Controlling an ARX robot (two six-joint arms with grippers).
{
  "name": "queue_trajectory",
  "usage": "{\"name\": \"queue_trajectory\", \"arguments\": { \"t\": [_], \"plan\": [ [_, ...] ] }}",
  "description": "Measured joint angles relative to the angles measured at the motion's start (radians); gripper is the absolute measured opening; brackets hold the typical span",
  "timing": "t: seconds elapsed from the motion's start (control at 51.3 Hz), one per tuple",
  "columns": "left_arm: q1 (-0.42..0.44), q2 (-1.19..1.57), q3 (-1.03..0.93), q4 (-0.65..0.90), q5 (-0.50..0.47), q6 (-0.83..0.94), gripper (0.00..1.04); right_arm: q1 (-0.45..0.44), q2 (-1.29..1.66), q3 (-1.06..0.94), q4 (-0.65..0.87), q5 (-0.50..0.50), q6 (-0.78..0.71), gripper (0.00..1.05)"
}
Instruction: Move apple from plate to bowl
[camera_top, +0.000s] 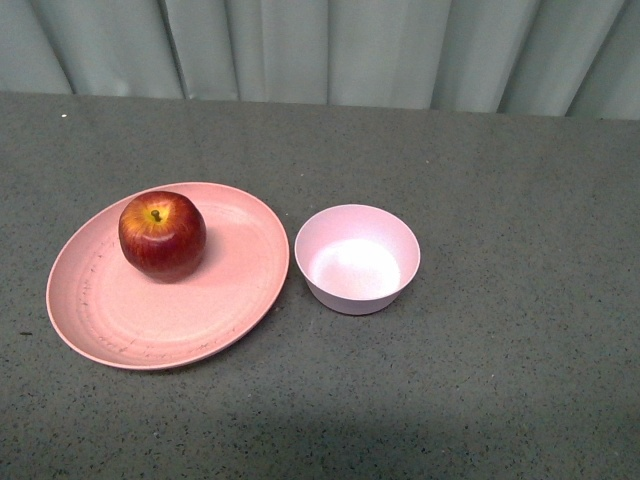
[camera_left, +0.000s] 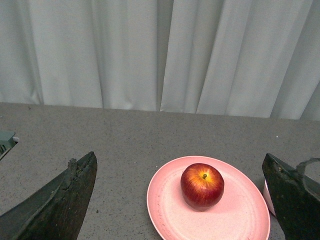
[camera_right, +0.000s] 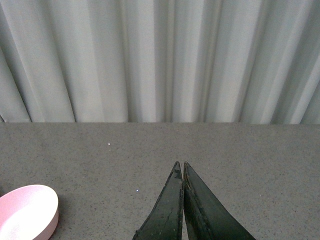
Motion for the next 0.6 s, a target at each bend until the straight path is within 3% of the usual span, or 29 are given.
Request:
{"name": "queue_trajectory", "arguments": {
  "t": [0.605],
  "plan": [
    [0.0, 0.0, 0.0, 0.0, 0.0, 0.0, 0.98, 0.0, -0.351, -0.002, -0.33, 0.0, 0.0, 0.01]
  ]
}}
